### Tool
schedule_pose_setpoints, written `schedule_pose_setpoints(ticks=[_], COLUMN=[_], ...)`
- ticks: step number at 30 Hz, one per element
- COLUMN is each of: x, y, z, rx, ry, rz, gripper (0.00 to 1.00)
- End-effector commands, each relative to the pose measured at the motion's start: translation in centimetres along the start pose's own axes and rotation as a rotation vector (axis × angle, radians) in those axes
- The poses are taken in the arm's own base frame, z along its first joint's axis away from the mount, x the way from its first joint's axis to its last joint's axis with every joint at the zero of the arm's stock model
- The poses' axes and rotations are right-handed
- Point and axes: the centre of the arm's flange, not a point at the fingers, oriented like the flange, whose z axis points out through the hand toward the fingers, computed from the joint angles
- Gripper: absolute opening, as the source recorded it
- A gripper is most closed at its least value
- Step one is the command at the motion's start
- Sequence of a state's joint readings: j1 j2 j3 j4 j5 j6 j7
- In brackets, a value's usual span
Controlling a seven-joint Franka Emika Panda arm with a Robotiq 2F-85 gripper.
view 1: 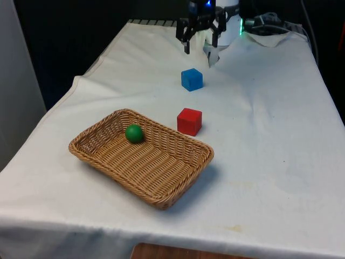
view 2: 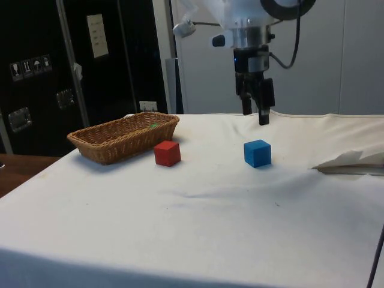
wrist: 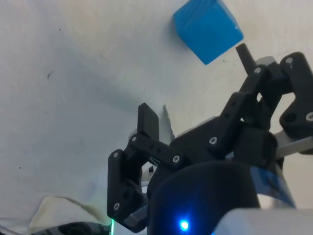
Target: Place all non-red objects into the basket.
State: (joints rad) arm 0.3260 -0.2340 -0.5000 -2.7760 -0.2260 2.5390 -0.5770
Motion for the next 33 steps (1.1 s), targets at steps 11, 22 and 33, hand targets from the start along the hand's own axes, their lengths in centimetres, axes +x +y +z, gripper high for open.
schedule_pose_setpoints(ticks=[11, 22, 33], x=[-0.1, -0.4, -0.4], y=[-0.3, -0.4, -0.4], z=[3.1, 5.4, 7.9], rx=[-0.017, -0.049, -0.096], ry=[0.035, 0.041, 0.044], rz=[0.020, 0.022, 0.019], gripper=[1.00, 1.00, 1.00])
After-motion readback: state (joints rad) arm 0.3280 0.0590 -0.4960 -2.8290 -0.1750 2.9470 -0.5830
